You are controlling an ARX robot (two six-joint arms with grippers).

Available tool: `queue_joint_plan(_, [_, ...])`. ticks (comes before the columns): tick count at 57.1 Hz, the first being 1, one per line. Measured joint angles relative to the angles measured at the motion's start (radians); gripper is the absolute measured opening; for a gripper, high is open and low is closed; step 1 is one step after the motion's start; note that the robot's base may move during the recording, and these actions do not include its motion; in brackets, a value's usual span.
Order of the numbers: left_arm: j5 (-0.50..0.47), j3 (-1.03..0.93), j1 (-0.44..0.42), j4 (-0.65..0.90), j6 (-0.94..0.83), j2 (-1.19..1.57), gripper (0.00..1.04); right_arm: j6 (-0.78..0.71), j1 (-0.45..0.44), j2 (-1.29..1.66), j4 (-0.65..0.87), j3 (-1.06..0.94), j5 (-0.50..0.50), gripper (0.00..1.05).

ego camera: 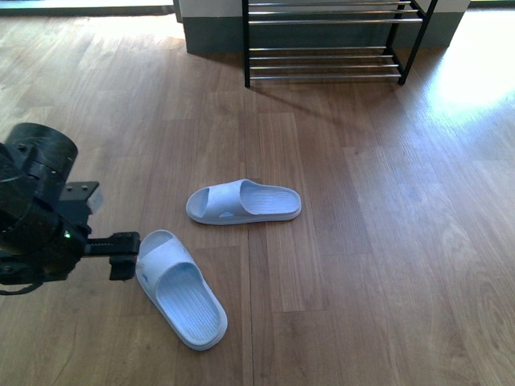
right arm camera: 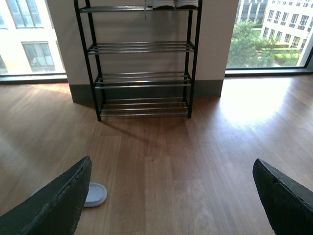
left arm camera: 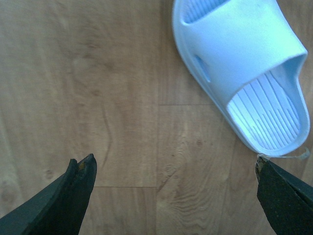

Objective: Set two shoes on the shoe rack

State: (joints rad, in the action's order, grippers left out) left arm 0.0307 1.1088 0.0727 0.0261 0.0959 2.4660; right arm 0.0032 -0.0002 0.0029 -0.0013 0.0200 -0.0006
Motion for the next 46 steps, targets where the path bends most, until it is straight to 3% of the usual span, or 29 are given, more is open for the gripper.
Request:
queue_joint_plan(21, [0.04, 0.292, 0.078, -0.088, -0.021, 0.312, 0.95, 0.0, 0.0, 0.0, 0.0, 0.0, 0.0, 0.96])
queue_joint_plan(46, [-0.051, 0.385, 0.092, 0.088, -0.129, 0.455, 0.95, 0.0, 0.0, 0.0, 0.0, 0.0, 0.0, 0.96])
